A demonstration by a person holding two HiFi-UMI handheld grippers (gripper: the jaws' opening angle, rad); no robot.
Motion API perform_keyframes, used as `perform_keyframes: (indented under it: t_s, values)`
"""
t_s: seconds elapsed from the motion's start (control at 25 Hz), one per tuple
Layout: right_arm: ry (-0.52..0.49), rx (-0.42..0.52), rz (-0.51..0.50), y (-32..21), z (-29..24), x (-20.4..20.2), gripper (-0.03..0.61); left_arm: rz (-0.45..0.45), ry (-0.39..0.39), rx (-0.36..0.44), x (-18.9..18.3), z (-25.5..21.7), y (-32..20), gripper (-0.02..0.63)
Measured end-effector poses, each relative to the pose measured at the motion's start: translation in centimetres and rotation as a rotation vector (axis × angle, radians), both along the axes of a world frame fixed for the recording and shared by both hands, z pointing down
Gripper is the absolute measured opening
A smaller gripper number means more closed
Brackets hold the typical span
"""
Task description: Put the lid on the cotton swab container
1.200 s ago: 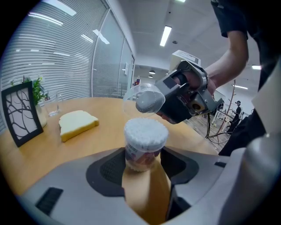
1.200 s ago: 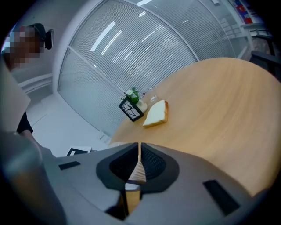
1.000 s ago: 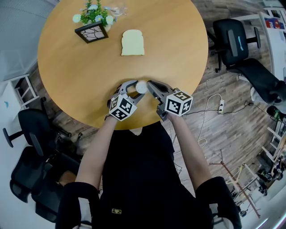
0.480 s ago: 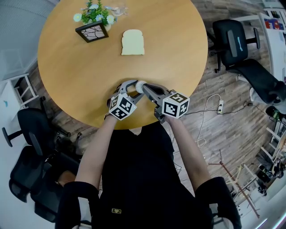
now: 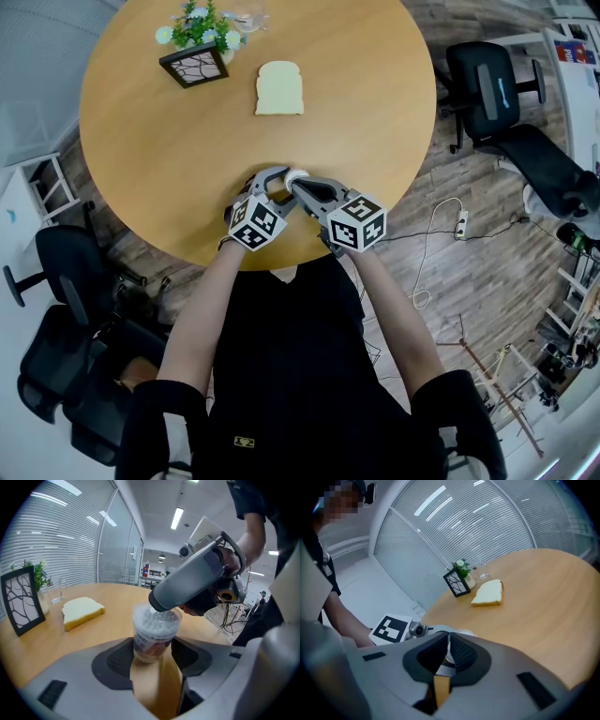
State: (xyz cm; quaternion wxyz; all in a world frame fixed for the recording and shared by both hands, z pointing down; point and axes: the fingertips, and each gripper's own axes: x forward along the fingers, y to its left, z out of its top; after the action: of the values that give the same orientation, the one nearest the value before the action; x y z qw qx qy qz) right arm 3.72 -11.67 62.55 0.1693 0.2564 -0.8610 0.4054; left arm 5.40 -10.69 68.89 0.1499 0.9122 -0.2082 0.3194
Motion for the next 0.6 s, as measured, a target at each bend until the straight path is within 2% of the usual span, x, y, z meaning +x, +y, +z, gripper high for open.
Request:
perform_keyframes:
  t_s: [0.24,0.6]
  values:
    - [0.115,0.098,-0.125,0.7,0.5,-1.1,0.009,0.000,-0.001,0.001,0.0,0.0,0.0,0.251]
    - [0.103,0.144,-0.115,0.8,0.4,-1.6,0.005,0.002,-0.001,-0.001,0.0,0.0,0.1,0.252]
